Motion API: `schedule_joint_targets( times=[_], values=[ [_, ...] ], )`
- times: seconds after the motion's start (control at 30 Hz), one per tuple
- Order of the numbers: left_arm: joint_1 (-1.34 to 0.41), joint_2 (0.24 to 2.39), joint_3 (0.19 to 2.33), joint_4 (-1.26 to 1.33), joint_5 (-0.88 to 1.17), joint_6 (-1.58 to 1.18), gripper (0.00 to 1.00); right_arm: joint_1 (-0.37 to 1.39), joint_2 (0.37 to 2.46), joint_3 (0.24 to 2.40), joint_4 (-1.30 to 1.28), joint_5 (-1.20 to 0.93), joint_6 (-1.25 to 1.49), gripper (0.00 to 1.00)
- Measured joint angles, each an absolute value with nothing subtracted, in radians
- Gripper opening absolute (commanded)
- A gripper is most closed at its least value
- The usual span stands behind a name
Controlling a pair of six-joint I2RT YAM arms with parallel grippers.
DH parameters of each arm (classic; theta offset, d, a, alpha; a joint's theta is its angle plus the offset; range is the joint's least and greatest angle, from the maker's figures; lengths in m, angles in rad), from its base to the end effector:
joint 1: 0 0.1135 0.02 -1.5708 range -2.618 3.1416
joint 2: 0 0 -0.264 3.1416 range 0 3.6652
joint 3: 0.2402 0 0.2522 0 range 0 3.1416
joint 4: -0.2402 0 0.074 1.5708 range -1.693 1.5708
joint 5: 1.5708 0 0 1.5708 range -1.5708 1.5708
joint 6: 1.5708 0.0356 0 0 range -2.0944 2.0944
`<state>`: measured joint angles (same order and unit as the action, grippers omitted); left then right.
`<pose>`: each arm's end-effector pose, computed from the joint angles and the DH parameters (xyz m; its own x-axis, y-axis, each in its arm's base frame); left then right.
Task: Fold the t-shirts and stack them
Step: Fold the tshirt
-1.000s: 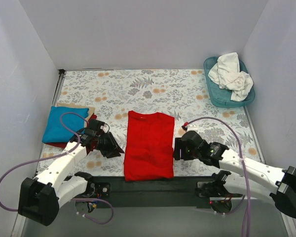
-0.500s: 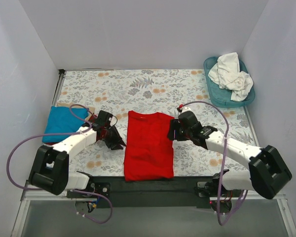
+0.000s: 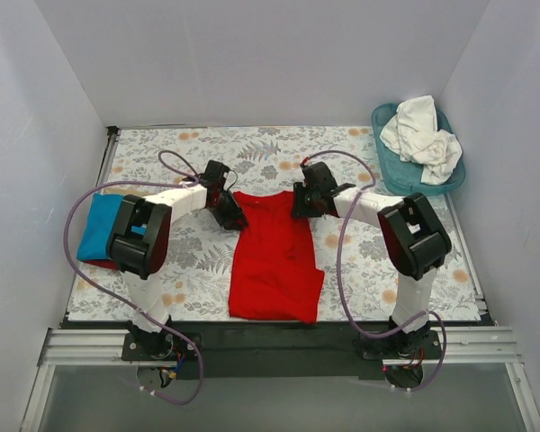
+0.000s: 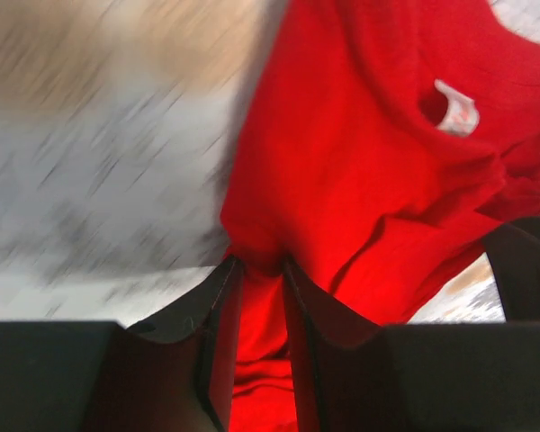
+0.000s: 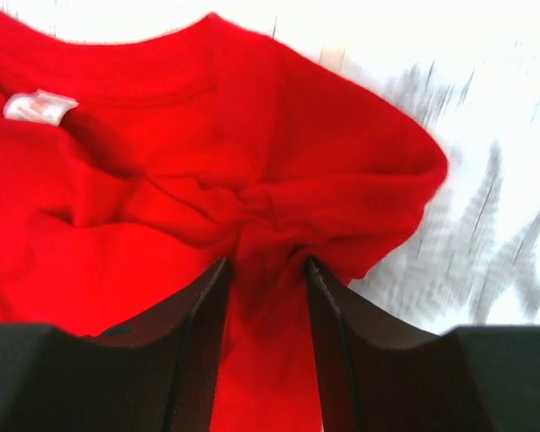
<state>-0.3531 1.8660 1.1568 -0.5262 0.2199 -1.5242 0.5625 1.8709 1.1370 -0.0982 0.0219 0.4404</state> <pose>0.3328 -0.1309 0.1494 -0.4457 -0.8747 0.1904 -0.8662 0.3677 -0.3384 0.3336 0.2094 0.1652 -0.7877 0.0072 -0.6160 -0.2044 0.9402 0.2724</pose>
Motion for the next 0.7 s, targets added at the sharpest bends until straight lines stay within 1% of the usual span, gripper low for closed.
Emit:
schedule_joint_targets(
  times=[0.1, 0.2, 0.23, 0.33, 0.37, 0.5, 0.7],
  values=[
    [-0.348, 1.972, 1.294, -0.517, 0.229, -1.522, 0.23, 0.521, 1.968, 1.264, -0.101, 0.008, 0.416, 0.49],
    [-0.329, 2.042, 1.389, -0.511, 0.247, -1.523, 0.24, 0.477, 2.048, 1.379, -0.11, -0.022, 0.383, 0.57],
    [-0.32, 2.055, 1.409, -0.512, 0.25, -1.521, 0.27, 0.462, 2.07, 1.414, -0.115, -0.032, 0.371, 0.63],
    [-0.303, 2.072, 1.448, -0.509, 0.251, -1.493, 0.35, 0.439, 2.079, 1.442, -0.132, -0.046, 0.342, 0.73],
    [-0.302, 2.069, 1.449, -0.506, 0.25, -1.482, 0.38, 0.433, 2.072, 1.442, -0.147, -0.046, 0.336, 0.73],
    [-0.29, 2.032, 1.438, -0.503, 0.262, -1.441, 0.39, 0.428, 1.979, 1.399, -0.201, -0.039, 0.33, 0.72],
    [-0.311, 1.887, 1.371, -0.521, 0.295, -1.366, 0.36, 0.426, 1.668, 1.203, -0.231, -0.032, 0.352, 0.69]
  ],
)
